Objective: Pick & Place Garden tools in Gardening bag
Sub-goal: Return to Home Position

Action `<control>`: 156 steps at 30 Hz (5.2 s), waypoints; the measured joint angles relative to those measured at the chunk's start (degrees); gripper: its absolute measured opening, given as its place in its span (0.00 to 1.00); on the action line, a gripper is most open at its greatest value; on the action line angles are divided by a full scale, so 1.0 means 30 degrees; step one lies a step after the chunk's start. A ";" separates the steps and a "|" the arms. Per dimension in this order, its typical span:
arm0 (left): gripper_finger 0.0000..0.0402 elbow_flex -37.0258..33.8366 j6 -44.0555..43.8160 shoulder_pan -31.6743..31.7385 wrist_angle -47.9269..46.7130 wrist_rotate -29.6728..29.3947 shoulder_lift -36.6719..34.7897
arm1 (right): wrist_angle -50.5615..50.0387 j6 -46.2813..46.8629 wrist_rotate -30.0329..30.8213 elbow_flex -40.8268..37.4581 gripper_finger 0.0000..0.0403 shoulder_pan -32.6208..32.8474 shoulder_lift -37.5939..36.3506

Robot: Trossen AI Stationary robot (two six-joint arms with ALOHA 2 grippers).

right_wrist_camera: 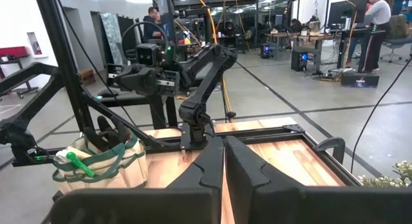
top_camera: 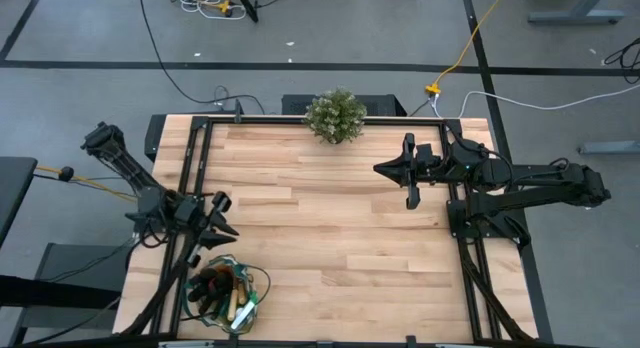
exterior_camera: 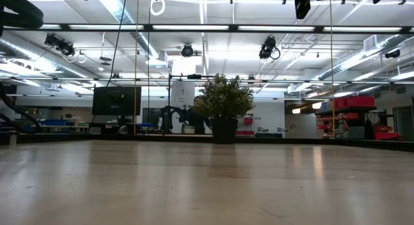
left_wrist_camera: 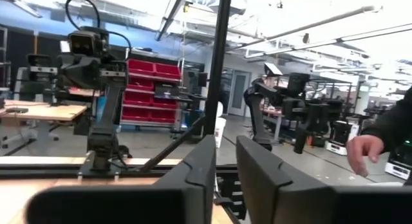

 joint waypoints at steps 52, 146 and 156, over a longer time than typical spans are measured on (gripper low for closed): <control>0.01 0.0007 -0.0323 1.7195 -0.6204 1.5266 0.0000 | 0.0000 -0.0007 -0.0001 0.0000 0.05 -0.0007 0.0000; 0.01 -0.4692 0.0507 1.3817 -1.2211 1.0559 -1.1258 | 0.0000 -0.0007 -0.0003 0.0007 0.05 -0.0007 0.0007; 0.01 -0.4692 0.0500 1.3817 -1.2580 1.0200 -1.1361 | 0.0000 -0.0007 -0.0007 0.0007 0.05 -0.0005 0.0007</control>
